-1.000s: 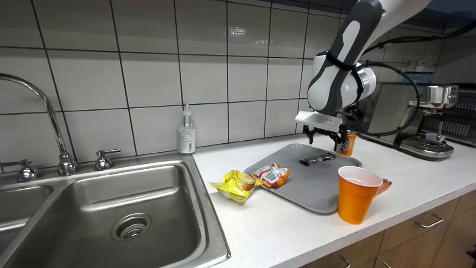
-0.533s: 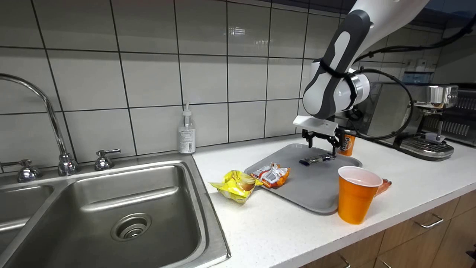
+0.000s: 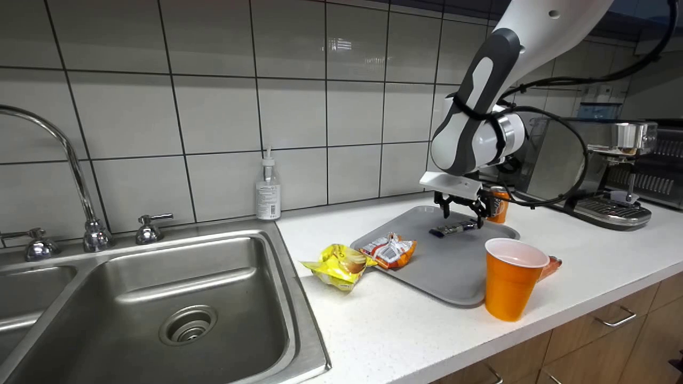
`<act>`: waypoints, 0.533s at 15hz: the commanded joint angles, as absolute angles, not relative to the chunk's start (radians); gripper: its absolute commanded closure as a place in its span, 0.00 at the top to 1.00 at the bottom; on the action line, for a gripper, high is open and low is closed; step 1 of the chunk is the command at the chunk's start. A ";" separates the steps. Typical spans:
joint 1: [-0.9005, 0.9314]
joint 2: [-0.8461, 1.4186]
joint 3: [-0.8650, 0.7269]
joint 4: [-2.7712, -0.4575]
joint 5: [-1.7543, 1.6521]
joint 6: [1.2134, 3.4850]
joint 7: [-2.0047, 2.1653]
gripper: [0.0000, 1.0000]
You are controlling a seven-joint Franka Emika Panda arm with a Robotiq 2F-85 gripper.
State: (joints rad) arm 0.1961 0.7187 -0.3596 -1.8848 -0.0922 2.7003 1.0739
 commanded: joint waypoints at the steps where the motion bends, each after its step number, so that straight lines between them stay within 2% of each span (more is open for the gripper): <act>1: 0.167 0.746 -0.334 -1.828 -0.058 2.659 1.086 1.00; 8: 0.142 0.779 -0.305 -1.780 0.008 2.636 1.088 1.00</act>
